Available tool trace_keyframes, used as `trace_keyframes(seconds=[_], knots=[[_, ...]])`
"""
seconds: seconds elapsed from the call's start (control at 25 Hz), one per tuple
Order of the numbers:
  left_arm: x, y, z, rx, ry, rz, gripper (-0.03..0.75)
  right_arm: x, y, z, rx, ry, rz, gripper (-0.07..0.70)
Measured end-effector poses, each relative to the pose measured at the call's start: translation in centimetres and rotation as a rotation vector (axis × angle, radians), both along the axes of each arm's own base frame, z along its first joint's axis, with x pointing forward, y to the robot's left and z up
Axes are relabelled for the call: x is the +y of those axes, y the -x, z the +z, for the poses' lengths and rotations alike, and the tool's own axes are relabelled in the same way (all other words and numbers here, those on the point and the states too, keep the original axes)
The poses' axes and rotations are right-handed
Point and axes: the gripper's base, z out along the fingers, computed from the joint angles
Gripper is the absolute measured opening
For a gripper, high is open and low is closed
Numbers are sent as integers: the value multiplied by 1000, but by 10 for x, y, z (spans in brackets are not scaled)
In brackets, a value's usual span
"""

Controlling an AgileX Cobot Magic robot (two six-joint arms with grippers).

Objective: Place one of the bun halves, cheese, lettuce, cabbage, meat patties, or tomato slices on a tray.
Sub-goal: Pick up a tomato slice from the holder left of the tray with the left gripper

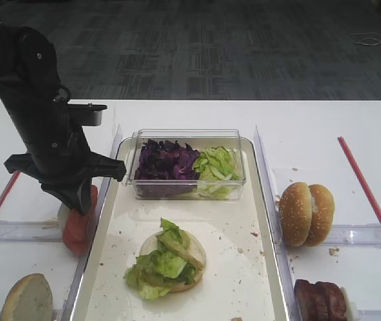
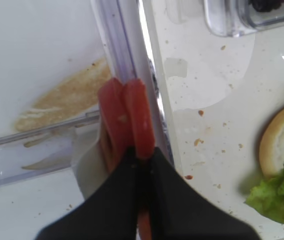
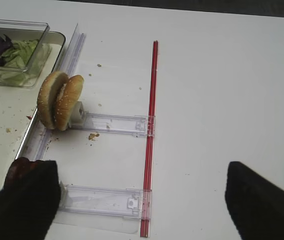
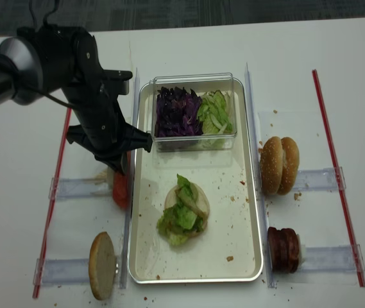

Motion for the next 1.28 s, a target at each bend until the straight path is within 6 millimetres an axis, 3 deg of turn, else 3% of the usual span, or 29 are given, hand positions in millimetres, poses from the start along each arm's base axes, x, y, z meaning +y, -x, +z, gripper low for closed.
trace_keyframes(seconds=[0.44,0.96,1.28], knots=[[0,1,0,11,-3,0,25,0,0,0,0,2,1,693],[2,8,14,15,-1,-7,24,0,0,0,0,2,1,693],[4,13,39,-51,21,-10,24,0,0,0,0,2,1,693]])
